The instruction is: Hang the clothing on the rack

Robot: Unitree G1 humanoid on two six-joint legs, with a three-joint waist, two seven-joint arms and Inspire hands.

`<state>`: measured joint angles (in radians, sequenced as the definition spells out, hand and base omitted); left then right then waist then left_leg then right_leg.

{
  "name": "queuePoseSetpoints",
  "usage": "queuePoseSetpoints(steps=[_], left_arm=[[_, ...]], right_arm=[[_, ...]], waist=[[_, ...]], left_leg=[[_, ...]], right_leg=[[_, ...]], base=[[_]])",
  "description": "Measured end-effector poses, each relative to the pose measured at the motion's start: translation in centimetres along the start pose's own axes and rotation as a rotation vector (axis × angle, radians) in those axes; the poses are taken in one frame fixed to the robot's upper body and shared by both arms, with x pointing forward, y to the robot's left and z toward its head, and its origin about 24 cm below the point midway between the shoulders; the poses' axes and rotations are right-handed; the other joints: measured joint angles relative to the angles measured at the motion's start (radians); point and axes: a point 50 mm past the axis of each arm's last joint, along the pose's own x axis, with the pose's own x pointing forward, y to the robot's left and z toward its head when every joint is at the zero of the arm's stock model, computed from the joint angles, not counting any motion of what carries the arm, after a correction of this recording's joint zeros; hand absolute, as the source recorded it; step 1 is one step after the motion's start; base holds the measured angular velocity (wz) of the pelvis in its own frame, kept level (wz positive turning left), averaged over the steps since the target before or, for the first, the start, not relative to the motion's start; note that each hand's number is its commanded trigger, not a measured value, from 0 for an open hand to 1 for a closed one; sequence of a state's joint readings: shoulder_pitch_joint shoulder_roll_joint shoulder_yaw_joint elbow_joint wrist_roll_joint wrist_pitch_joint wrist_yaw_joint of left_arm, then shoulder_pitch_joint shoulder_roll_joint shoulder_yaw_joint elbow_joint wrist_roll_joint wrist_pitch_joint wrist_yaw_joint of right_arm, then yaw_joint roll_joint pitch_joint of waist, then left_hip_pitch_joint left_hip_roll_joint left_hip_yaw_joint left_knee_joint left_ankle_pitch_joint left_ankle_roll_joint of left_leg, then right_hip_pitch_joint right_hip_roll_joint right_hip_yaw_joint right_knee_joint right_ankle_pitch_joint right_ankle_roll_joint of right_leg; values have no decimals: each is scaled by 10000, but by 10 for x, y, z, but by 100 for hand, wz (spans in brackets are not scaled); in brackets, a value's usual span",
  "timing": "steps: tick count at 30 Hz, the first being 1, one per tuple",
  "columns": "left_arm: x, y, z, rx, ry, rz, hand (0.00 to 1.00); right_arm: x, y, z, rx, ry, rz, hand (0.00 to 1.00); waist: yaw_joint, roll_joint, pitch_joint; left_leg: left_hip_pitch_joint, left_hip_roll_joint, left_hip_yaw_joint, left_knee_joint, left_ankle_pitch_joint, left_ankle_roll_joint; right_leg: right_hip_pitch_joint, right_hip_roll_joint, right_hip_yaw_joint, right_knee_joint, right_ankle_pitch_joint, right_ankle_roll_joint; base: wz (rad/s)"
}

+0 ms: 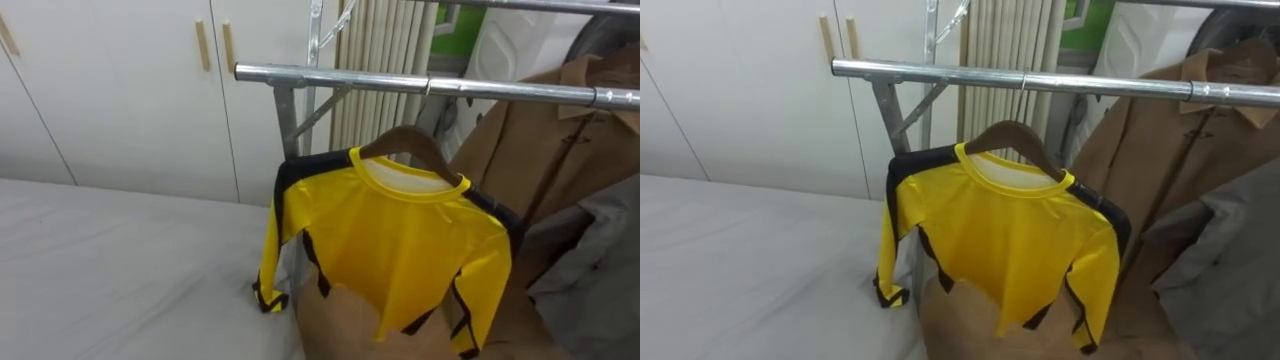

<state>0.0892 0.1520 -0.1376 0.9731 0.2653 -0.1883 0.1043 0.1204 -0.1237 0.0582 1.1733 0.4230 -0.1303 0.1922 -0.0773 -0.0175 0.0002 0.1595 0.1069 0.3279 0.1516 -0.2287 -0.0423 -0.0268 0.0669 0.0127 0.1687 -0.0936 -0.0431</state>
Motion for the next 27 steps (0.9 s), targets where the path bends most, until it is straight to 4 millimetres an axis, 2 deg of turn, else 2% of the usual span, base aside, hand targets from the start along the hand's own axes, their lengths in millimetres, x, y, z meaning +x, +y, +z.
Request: queuePoseSetpoints(steps=[7,16,19,27], left_arm=[[0,-4,-3,63,73,-65,0],[0,-13,-1,681,-51,-357,0],[0,-14,0,1051,-112,-461,0],[2,-14,3,1210,-211,-533,0]], right_arm=[[-3,-4,-13,118,552,-167,0],[0,-3,-8,82,456,-167,0],[0,-2,-7,62,455,-158,0],[0,-1,-7,-33,479,-148,0]], waist=[[-51,17,-5],[-256,91,-20],[-257,90,-19],[-255,91,-10]], left_leg=[[-31,-25,-50,-14,-2,0],[-107,-137,-399,-17,0,3],[-143,-162,-587,-23,0,4],[-153,-163,-714,-23,1,5]], right_leg=[[6,-35,-71,-21,-10,17],[87,-201,-379,-20,-71,115],[97,-230,-464,-21,-81,131],[102,-239,-549,-7,-98,126]], base=[[2],[11],[9],[2]])
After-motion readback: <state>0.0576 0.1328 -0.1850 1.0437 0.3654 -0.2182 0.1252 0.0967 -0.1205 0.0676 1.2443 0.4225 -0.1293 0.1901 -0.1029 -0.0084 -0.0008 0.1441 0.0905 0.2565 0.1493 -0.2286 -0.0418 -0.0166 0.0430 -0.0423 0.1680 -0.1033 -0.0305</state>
